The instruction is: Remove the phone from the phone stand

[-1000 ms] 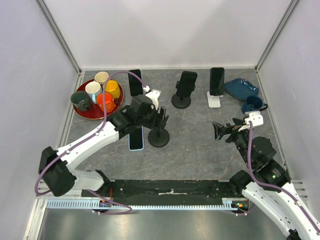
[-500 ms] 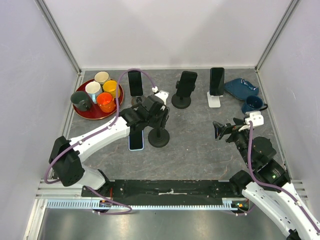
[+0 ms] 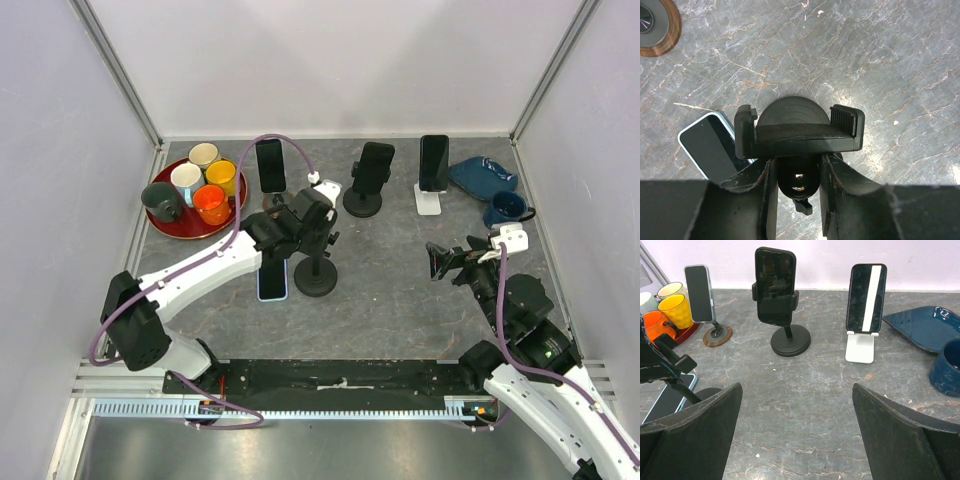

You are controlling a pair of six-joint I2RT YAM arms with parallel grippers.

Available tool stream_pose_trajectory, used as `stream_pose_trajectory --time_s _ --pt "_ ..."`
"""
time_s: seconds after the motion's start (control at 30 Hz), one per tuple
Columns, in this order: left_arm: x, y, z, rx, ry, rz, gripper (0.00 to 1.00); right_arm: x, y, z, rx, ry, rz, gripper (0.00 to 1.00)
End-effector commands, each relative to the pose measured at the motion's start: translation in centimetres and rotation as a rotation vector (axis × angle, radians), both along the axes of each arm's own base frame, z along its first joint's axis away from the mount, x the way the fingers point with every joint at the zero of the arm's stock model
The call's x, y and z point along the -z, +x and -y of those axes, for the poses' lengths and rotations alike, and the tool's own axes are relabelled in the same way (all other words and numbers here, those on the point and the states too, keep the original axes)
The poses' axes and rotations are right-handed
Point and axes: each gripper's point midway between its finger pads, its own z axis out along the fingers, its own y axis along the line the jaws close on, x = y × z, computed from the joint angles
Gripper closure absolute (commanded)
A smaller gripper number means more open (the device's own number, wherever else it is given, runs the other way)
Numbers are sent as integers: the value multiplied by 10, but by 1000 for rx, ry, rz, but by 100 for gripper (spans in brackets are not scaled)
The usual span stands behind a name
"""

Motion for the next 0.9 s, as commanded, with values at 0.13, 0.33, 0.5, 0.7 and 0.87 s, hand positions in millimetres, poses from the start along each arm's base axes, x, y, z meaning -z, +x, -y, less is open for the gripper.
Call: stream_pose_trajectory --time_s 0.13,0.33,0.5,0.7,0.87 --pt "-113 26 -33 -110 -83 292 98 -2 0 2 10 9 17 2" --pt "-106 35 -126 -321 -67 291 98 -4 -1 1 -2 16 23 2" --pt "-76 31 -204 -503 -62 254 98 -2 -2 -4 -28 16 16 2" --pt "-59 18 -296 -782 33 308 98 -4 -4 -6 -40 22 24 2" --pt "-49 14 -342 -924 59 331 98 -6 -7 -8 -58 29 32 2"
